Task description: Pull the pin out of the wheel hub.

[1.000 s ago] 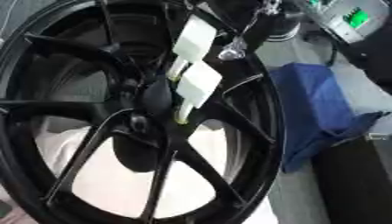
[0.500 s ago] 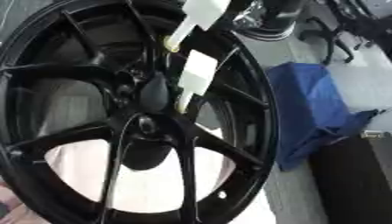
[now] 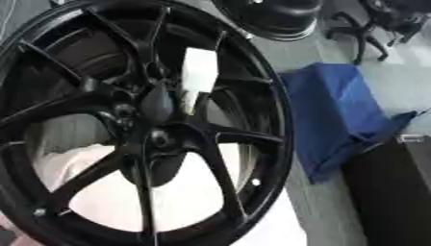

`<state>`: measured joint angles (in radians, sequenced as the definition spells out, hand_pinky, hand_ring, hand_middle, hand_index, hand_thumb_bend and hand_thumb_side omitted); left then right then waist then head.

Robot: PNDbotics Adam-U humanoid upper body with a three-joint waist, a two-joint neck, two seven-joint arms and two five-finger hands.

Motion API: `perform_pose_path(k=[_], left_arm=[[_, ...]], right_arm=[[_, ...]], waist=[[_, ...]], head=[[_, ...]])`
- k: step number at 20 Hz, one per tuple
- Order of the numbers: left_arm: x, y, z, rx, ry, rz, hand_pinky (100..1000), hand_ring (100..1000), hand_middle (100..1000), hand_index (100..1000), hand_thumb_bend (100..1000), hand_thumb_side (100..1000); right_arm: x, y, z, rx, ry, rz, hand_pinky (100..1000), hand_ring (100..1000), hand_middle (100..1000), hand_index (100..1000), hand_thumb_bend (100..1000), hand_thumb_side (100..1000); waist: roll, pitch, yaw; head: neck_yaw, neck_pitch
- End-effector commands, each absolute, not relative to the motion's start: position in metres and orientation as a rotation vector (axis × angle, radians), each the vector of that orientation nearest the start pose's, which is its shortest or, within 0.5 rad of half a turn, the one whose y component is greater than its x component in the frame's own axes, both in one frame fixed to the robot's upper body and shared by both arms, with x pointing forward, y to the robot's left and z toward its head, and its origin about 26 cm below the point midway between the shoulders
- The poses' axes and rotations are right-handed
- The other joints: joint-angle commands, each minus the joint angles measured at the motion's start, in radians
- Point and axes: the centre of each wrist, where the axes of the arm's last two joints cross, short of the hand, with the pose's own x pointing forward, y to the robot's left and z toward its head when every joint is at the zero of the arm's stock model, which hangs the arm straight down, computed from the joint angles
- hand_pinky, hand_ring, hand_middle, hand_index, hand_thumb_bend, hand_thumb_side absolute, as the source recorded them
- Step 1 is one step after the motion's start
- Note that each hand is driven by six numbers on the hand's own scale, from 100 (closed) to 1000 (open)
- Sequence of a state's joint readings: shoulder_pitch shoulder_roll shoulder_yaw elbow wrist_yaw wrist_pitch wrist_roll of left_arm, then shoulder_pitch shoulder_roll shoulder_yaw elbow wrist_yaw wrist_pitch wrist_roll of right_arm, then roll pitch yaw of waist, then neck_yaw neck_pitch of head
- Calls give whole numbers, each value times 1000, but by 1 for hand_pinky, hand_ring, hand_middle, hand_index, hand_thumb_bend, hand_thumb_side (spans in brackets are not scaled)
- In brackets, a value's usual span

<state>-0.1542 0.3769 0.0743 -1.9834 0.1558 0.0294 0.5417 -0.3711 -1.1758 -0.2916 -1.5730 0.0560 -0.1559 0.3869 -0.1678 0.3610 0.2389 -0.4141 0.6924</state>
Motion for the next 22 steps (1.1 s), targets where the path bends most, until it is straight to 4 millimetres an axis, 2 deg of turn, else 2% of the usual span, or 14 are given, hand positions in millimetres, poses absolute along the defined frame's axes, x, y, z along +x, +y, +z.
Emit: perform_pose_path(k=[1, 3, 4, 7, 8, 9, 10, 11, 12, 14, 16, 19, 21, 22], left_arm=[[282, 305, 175, 479, -2148, 335, 707, 435, 463, 716, 326, 601], [282, 303, 174, 469, -2144, 331, 707, 434, 462, 715, 326, 601], [282, 302, 174, 461, -2144, 327, 707, 434, 462, 715, 327, 600], [283, 302, 175, 453, -2148, 323, 707, 434, 462, 715, 328, 598], [283, 302, 175, 452, -2148, 323, 707, 434, 462, 715, 328, 598], [283, 302, 175, 452, -2147, 323, 707, 434, 462, 715, 328, 598], [283, 302, 175, 452, -2146, 323, 707, 434, 461, 715, 331, 596], [283, 302, 175, 452, -2146, 324, 707, 434, 461, 715, 332, 595], [283, 302, 175, 451, -2146, 325, 707, 434, 461, 715, 332, 594], [283, 302, 175, 452, -2147, 327, 706, 433, 461, 714, 332, 594], [283, 302, 175, 452, -2148, 330, 706, 433, 460, 714, 333, 593], [283, 302, 175, 449, -2150, 329, 706, 433, 460, 714, 335, 592], [283, 301, 176, 446, -2152, 328, 706, 433, 460, 714, 335, 592], [283, 301, 176, 443, -2153, 327, 706, 433, 460, 714, 335, 588]], right_arm=[[277, -505, 354, -1123, -1678, 944, 836, 697, 461, 495, 147, 100], [267, -520, 303, -1169, -1576, 891, 843, 712, 490, 537, 172, 100], [259, -522, 283, -1202, -1542, 879, 851, 729, 535, 595, 202, 100], [244, -528, 241, -1233, -1433, 808, 892, 821, 771, 834, 356, 100], [241, -530, 234, -1231, -1398, 791, 912, 870, 844, 909, 368, 216], [239, -533, 227, -1226, -1362, 773, 922, 889, 870, 937, 296, 418], [238, -534, 223, -1226, -1344, 756, 929, 901, 890, 957, 157, 605], [237, -535, 222, -1233, -1343, 733, 932, 900, 893, 964, 100, 687], [237, -535, 222, -1242, -1353, 709, 931, 896, 890, 962, 100, 713], [238, -533, 223, -1254, -1394, 669, 927, 878, 865, 943, 100, 722], [240, -528, 228, -1254, -1469, 638, 924, 854, 831, 917, 100, 620], [247, -513, 241, -1239, -1632, 572, 903, 780, 733, 823, 100, 499], [251, -500, 249, -1211, -1735, 539, 903, 764, 708, 804, 100, 468], [254, -489, 255, -1189, -1805, 535, 908, 758, 699, 798, 100, 542]], waist=[[12, -29, -11], [18, -34, -6], [19, -36, -2], [25, -40, 2], [26, -41, 2], [27, -42, 2], [28, -42, 3], [29, -43, 3], [31, -43, 4], [33, -43, 5], [35, -43, 7], [36, -42, 12], [35, -42, 15], [35, -41, 18]], head=[[21, -4], [11, -1], [5, 0], [1, -3], [1, -4], [1, -4], [1, -3], [1, -4], [1, -4], [-2, -4], [-5, -5], [-10, -4], [-13, -5], [-16, -5]])
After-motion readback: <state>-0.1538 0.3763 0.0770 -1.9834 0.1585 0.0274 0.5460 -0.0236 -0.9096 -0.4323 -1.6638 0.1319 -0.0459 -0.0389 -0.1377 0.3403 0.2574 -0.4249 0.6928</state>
